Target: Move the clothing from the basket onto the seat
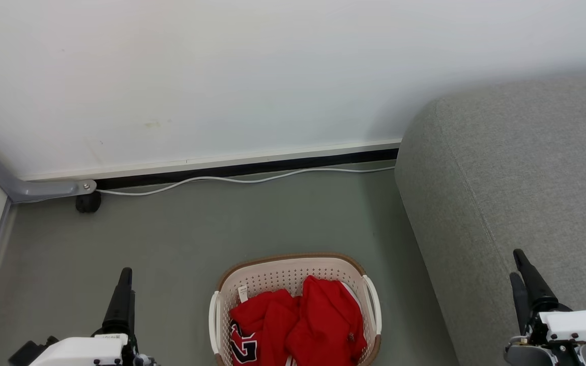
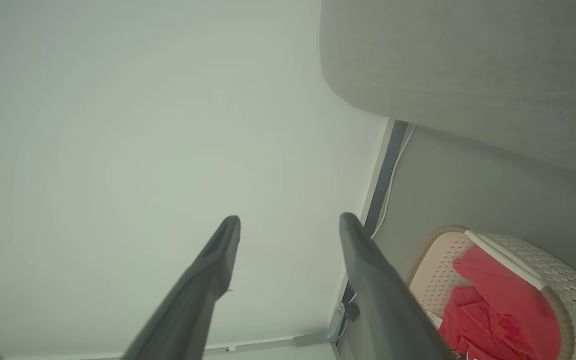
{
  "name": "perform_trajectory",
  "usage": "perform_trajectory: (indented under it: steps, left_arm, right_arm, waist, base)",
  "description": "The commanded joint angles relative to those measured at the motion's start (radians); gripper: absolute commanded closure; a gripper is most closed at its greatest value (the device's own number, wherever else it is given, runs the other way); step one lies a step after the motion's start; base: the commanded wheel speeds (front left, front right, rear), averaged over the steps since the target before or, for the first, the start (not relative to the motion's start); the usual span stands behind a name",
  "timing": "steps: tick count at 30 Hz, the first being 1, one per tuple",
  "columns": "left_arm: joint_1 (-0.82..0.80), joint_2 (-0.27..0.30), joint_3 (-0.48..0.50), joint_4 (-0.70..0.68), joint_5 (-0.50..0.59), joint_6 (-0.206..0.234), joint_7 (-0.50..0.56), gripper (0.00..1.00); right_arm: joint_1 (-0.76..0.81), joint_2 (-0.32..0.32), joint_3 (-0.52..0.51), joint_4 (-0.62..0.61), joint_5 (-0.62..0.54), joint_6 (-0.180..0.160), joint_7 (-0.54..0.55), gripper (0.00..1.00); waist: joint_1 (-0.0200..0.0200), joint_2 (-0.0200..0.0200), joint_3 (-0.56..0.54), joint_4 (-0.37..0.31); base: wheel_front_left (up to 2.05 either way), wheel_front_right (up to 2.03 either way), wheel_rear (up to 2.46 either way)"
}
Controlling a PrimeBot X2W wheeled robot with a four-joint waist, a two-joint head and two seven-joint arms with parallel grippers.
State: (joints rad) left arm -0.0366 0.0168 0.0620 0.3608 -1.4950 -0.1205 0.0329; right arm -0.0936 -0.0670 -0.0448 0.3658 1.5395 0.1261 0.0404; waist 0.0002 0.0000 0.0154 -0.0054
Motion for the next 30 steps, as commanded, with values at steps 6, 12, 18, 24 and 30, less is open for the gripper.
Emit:
perform_trajectory:
  steps: [6, 12, 18, 24, 30]
  left_arm:
    - [-0.073, 0.014, 0.026, -0.028, 0.134, -0.004, -0.025, 0.00]
    - [-0.082, 0.012, 0.046, -0.029, 0.272, -0.004, -0.043, 0.00]
    - [-0.103, 0.012, 0.056, -0.027, 0.475, 0.011, -0.072, 0.00]
    - [-0.114, 0.014, 0.048, -0.022, 0.581, 0.022, -0.090, 0.00]
    - [-0.126, 0.018, 0.047, -0.011, 0.671, 0.033, -0.107, 0.00]
  right_arm:
    - [-0.076, -0.046, 0.036, -0.006, -0.075, 0.003, -0.033, 0.00]
    - [-0.094, -0.052, 0.036, -0.001, -0.175, 0.004, -0.051, 0.00]
    - [-0.124, -0.066, 0.047, 0.011, -0.338, 0.004, -0.080, 0.00]
    - [-0.144, -0.077, 0.059, 0.023, -0.420, 0.004, -0.097, 0.00]
    - [-0.162, -0.090, 0.079, 0.039, -0.495, 0.004, -0.115, 0.00]
  waist:
    - [-0.0001, 0.0000, 0.001, -0.002]
    - [-0.0001, 0.0000, 0.003, -0.006]
    - [-0.0001, 0.0000, 0.011, -0.010]
    - [-0.0001, 0.0000, 0.015, -0.013]
    - [-0.0001, 0.0000, 0.018, -0.014]
  base:
    - [0.00, 0.00, 0.00]
    - [0.00, 0.00, 0.00]
    - [0.00, 0.00, 0.00]
    - [0.00, 0.00, 0.00]
    - [0.00, 0.00, 0.00]
